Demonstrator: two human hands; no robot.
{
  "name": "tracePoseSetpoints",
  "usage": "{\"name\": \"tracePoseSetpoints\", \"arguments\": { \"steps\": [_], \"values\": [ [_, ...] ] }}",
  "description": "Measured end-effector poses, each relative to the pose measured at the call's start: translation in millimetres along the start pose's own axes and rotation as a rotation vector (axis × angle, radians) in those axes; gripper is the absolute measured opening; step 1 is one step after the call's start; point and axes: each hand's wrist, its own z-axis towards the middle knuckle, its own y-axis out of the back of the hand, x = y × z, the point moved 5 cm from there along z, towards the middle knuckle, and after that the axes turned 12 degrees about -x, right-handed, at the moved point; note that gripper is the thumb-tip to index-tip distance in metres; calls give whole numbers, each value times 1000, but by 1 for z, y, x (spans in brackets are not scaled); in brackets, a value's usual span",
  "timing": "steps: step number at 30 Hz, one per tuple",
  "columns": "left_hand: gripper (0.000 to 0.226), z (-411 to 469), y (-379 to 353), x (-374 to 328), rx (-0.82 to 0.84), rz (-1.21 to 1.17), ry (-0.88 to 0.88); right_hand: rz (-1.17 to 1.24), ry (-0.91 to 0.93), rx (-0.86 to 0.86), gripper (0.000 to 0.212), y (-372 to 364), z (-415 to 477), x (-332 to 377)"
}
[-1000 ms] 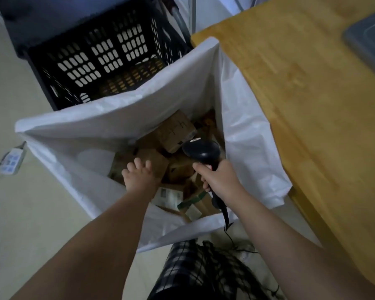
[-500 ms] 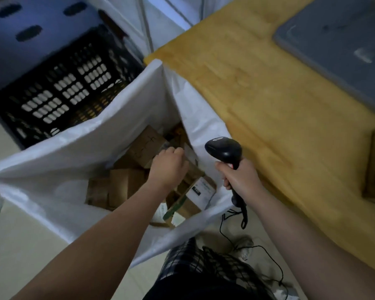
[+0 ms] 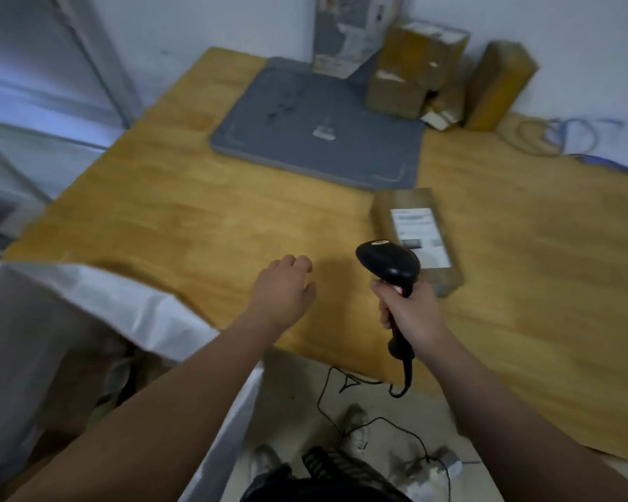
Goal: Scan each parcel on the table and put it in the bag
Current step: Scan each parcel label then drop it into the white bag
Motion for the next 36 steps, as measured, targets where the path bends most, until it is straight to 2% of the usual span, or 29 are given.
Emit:
{"name": "tracePoseSetpoints", "arguments": {
  "steps": [3,5,9,11,14,17,24,36],
  "values": [
    [36,26,-17,-51,11,-52,-27,47,-15,-86,27,50,21,-3],
    [41,43,-26,-79,5,-176,31,80,-42,-112,27,78,33,-7],
    [79,67,-53,-112,133,-509,286,25,-45,-116,18,113,52,-11],
    [92,70,-66,-120,178,-607,358,-52,2,-89,10,120,59,-8],
    [90,66,-79,-129,172,-643,362,-110,78,-64,5,120,65,2],
    [90,62,-87,-130,140,-705,402,-138,123,-55,8,113,69,10],
    [88,62,-91,-125,170,-733,458,-123,110,-86,21,103,77,13],
    [89,63,-95,-122,200,-770,480,-82,79,-59,14,99,79,6]
  ]
}}
